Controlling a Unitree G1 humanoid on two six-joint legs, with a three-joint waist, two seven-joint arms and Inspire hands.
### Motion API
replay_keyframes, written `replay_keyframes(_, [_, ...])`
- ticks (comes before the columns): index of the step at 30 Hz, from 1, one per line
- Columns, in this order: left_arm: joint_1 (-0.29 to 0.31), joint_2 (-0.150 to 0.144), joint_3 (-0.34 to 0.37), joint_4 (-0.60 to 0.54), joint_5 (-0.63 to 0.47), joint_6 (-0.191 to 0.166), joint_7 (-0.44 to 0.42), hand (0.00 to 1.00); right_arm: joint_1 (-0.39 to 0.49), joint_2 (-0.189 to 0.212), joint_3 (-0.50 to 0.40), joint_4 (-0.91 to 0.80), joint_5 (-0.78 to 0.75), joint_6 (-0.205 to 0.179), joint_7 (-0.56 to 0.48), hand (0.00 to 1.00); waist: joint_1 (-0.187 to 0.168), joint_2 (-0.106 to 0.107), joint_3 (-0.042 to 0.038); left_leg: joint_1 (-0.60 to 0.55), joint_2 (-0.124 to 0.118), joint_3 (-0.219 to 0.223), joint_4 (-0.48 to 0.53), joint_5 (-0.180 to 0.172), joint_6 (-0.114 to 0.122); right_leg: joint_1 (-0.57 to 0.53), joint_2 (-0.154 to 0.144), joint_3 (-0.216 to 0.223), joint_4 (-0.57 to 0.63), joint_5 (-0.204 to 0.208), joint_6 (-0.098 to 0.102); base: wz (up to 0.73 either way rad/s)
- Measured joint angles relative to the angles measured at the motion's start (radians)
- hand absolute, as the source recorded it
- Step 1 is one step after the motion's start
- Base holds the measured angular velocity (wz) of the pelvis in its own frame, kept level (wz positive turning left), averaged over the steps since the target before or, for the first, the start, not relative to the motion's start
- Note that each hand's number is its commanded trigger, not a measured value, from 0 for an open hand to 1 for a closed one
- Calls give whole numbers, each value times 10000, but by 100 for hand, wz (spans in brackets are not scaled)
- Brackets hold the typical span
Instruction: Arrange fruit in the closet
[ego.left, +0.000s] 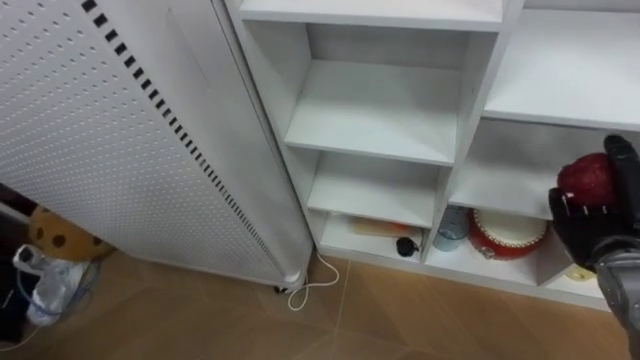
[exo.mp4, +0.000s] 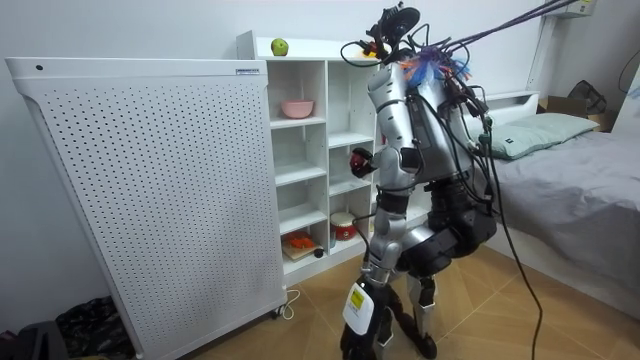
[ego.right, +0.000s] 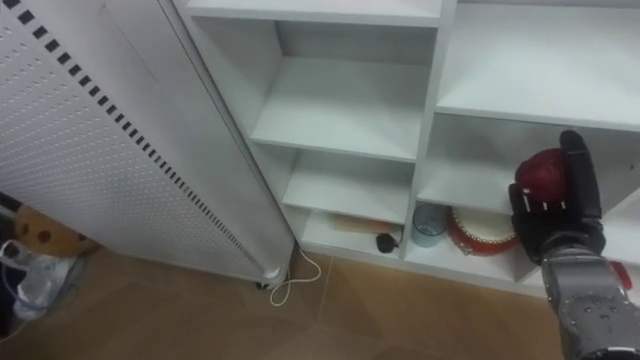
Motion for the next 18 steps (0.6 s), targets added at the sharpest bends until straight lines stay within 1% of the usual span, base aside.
replay_keyframes(6, [108,0,0,-262,1,4,170,0,-305,-1,-64,0,-251,-17,-1003,0,10,-8,-5,-30,11,-1,56,-12,14,-2,11,-7,4,-4,-4,0])
replay_keyframes(11, [130,1,-14,-290,-1,3,306,0,-420,1,-62,-14,-328,-44,-1713,0,84,-58,-41,-17,20,-2,69,-13,18,0,37,12,-4,7,3,0])
replay_keyframes(13, [131,2,-13,-282,-4,3,357,0,-425,0,-63,-38,-328,-174,-2063,0,157,-71,-58,-3,28,-1,72,-12,18,5,56,30,-3,15,0,0])
replay_keyframes(18, [132,1,-12,-279,-4,3,359,0,-428,0,-63,-127,-327,-302,-2690,0,247,-71,-62,11,34,-2,86,-10,16,14,75,57,5,20,0,0])
